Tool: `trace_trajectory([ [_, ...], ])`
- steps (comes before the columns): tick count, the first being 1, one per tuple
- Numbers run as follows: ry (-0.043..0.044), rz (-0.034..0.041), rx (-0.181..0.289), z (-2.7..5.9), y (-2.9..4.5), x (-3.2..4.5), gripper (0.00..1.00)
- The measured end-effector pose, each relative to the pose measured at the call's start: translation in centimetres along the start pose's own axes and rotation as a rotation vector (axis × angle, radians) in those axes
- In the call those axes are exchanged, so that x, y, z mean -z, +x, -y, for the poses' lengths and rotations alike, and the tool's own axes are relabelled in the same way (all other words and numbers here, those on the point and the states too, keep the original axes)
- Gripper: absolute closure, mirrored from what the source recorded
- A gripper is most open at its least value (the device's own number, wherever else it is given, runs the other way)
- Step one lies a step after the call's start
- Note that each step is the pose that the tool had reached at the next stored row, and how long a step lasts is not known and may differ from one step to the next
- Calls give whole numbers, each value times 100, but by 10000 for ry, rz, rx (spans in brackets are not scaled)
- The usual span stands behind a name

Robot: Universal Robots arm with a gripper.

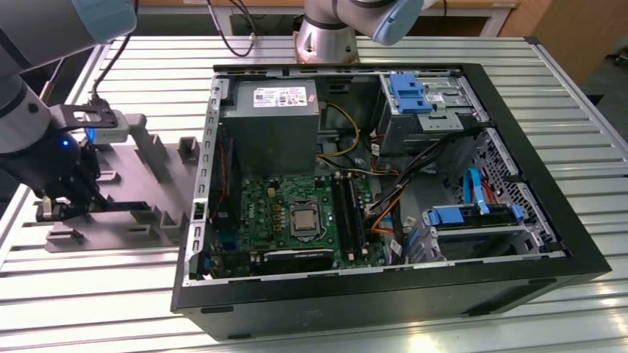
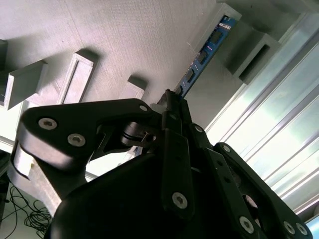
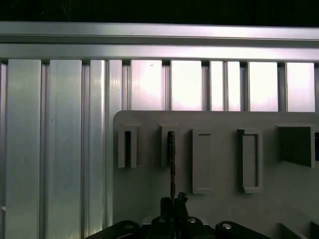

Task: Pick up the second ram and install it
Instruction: 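Pick up the second ram and move it above second insertion slot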

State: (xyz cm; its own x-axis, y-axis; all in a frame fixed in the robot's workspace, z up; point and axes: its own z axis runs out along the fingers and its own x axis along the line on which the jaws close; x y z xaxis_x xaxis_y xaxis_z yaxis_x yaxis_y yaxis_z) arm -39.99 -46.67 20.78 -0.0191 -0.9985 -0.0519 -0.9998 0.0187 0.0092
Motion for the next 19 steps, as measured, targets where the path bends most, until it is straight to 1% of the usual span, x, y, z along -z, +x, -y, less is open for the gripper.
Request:
trace_trajectory([
  [12, 0, 44, 1, 0, -2, 43, 86],
  [19, 0, 53, 1, 0, -3, 63, 86],
])
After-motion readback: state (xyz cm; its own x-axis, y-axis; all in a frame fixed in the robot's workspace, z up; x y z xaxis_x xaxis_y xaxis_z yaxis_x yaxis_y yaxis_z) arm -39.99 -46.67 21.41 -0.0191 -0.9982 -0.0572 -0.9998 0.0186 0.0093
